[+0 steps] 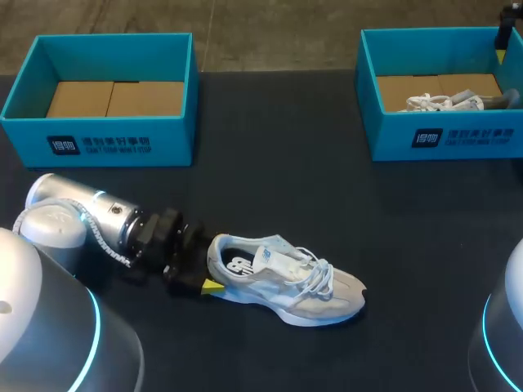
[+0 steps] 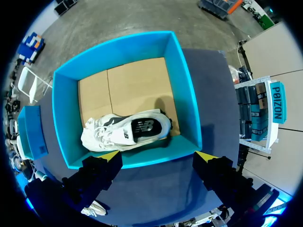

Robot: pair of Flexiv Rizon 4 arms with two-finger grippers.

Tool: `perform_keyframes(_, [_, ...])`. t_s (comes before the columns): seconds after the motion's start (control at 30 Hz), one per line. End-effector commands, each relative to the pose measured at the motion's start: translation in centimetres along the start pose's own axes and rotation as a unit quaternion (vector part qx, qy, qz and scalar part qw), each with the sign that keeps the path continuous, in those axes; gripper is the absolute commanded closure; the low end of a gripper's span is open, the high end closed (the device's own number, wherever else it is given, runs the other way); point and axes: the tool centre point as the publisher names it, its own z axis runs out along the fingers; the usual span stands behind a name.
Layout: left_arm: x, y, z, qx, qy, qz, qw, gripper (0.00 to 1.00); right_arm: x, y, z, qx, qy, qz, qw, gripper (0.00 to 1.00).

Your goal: Take the shoe out of the shoebox, open the shoe tongue, remove and reinsert the insole, then place the shoe into the shoebox

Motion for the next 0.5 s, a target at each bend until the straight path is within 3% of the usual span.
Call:
perform_keyframes(0.03, [-0.1,0.2,0.8,0.0,-0.005,-0.004,1.0,0.0,0.0,-0.1,0.0,-0.001,-0.001,0.0,1.0,0.0])
perform_keyframes(0.5, [-0.3,0.0,1.9,0.002,-0.002,-0.012,1.0,0.0,0.0,-0.1,0.0,-0.001,-0.001,0.0,1.0,0.0])
